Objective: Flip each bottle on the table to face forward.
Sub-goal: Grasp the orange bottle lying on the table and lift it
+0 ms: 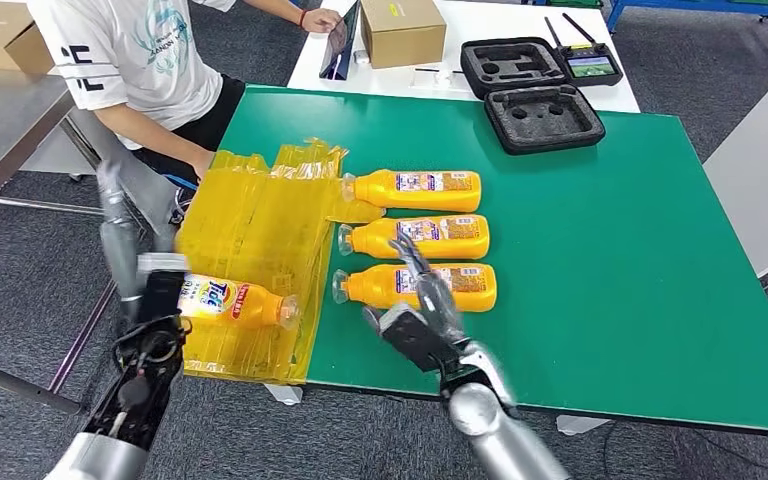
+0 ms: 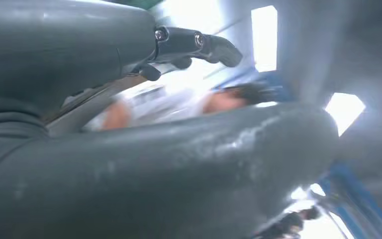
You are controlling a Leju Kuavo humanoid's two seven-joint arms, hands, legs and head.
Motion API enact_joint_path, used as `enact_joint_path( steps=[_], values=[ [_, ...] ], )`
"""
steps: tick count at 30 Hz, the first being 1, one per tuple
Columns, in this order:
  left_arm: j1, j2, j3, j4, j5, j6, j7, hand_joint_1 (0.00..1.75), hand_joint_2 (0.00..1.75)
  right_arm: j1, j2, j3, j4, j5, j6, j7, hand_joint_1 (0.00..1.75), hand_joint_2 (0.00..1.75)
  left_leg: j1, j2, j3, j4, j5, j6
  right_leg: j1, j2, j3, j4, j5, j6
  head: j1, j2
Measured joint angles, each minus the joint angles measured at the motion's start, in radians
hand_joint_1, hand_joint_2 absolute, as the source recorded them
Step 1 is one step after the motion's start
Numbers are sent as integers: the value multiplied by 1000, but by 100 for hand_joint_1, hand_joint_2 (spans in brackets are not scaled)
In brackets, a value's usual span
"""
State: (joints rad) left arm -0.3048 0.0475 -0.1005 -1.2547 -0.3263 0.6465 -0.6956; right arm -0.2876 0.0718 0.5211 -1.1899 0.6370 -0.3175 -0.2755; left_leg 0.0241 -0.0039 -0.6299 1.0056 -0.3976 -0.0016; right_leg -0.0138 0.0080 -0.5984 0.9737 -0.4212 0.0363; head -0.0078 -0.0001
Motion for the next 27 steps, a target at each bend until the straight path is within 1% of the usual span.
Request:
enact_joint_path(
  steps=[2,5,7,10,17,21,27],
  values=[
    [39,14,-4,-10,132,-32,-1,0,0,-19,-40,-23,30,128,5,79,0,175,0,0,0,0,0,0,0,0,0,0,0,0,0,0],
    [94,24,-5,-30,208,-76,-4,0,0,-56,-92,-53,93,249,29,134,0,175,0,0,-1,0,0,0,0,-1,0,0,0,0,0,0],
    [117,27,-5,-38,223,-90,-5,0,0,-76,-119,-64,130,294,44,152,0,175,0,-1,-1,0,0,0,0,-1,0,0,0,0,0,0],
    [131,28,-6,-41,241,-109,-5,0,0,-97,-140,-71,171,333,66,173,0,175,0,0,-1,0,0,0,0,-1,0,0,0,0,0,0],
    [126,28,-8,-26,253,-134,-5,0,0,-153,-156,-63,275,414,108,203,0,175,1,0,-1,0,0,0,1,-1,-1,0,0,0,0,0],
    [127,27,-11,-20,249,-130,-5,0,0,-197,-155,-44,354,421,115,184,0,175,0,0,-1,0,0,0,0,-1,-1,0,0,0,0,0],
    [129,26,-12,-13,246,-127,-5,0,0,-263,-137,-20,455,416,109,157,0,175,0,0,-1,0,0,0,0,-1,-1,0,0,0,0,0]
  ],
)
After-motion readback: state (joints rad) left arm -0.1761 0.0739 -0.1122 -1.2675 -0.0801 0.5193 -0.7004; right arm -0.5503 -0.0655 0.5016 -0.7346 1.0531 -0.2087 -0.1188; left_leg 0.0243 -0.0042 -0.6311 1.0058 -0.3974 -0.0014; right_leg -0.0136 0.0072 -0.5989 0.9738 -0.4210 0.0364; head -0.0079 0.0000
